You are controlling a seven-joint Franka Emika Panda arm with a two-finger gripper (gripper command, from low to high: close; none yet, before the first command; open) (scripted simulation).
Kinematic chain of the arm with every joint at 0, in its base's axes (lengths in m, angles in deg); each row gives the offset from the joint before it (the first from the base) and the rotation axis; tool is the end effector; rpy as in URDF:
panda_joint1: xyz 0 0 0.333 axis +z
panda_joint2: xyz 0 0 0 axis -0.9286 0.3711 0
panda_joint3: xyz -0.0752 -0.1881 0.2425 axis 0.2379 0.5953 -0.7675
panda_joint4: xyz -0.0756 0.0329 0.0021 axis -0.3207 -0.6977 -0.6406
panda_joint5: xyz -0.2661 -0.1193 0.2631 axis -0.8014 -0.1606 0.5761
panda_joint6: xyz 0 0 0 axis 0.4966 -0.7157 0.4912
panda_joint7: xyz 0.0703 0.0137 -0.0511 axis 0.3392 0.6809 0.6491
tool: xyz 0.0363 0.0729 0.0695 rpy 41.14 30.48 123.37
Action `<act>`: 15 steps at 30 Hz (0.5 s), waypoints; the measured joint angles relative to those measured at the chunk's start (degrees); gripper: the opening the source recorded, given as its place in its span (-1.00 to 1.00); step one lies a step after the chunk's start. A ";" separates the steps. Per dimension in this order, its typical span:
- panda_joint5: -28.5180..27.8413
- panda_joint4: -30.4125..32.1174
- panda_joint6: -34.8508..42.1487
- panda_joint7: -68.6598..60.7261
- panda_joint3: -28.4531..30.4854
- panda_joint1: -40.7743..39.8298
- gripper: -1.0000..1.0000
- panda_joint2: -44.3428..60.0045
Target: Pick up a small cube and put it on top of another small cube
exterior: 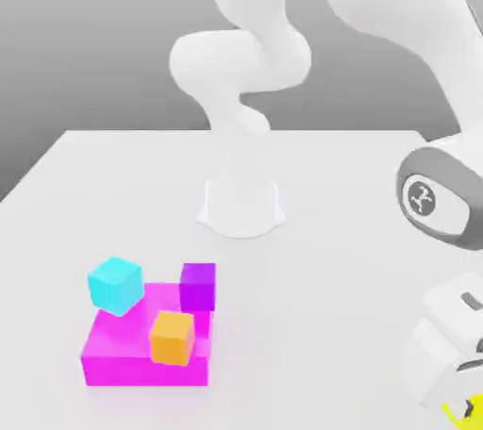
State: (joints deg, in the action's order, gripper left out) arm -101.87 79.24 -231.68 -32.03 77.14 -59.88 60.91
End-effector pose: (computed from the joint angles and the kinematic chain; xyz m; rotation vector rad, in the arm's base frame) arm 0.5397 0.1861 0.2329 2.9859 -0.7298 0.0541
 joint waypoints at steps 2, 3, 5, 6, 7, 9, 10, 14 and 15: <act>0.27 3.70 0.29 -4.17 1.39 -2.98 -1.00 -4.20; 0.63 5.56 0.39 -6.41 2.14 -4.42 -1.00 -6.33; 1.78 9.31 0.55 -11.20 3.79 -7.11 -1.00 -10.59; 2.55 11.20 0.61 -13.75 4.69 -8.37 -1.00 -12.71; 3.45 13.08 0.67 -16.38 5.64 -9.95 -1.00 -14.82; 5.56 16.85 0.76 -21.90 7.18 -13.77 -1.00 -18.97; 6.80 18.73 0.81 -24.79 7.63 -15.79 -1.00 -21.01; 12.31 25.71 0.37 -36.15 11.28 -18.61 -1.00 -27.50; 12.99 26.51 -1.08 -37.29 11.57 -18.70 -1.00 -26.82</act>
State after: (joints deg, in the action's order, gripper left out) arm -88.87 105.75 -232.76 -69.32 88.71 -78.57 34.09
